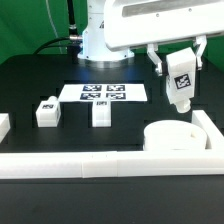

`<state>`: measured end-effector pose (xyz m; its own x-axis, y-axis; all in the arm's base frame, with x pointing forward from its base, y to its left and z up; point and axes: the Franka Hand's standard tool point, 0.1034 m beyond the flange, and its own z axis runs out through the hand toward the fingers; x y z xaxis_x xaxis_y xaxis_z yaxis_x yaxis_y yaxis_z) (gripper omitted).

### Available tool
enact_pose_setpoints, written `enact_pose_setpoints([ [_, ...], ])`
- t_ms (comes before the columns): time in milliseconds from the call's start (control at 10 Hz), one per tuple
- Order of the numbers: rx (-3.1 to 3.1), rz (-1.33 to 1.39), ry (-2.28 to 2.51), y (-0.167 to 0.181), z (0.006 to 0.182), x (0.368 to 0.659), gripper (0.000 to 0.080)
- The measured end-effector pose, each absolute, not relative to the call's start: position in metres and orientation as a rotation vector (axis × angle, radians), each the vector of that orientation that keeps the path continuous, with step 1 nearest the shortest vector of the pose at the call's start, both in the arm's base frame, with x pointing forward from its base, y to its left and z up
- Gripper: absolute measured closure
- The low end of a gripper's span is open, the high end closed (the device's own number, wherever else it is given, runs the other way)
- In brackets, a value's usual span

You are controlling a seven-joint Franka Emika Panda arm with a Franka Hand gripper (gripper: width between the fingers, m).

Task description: Assemble stool

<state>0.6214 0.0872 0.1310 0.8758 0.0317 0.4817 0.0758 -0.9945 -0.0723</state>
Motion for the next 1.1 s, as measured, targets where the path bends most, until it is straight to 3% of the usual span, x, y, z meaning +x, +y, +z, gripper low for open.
enact_pose_setpoints([
  [400, -2.957, -0.753, -0.092, 0.088, 0.129, 0.621, 0.0475],
  [500, -2.937, -0.884, -0.237, 0.098, 0.128, 0.625, 0.0475],
  [700, -2.958, -0.899, -0.354, 0.101, 0.111, 0.622, 0.0475],
  [1100, -2.960, -0.893, -0.358, 0.101, 0.109, 0.621, 0.0475],
])
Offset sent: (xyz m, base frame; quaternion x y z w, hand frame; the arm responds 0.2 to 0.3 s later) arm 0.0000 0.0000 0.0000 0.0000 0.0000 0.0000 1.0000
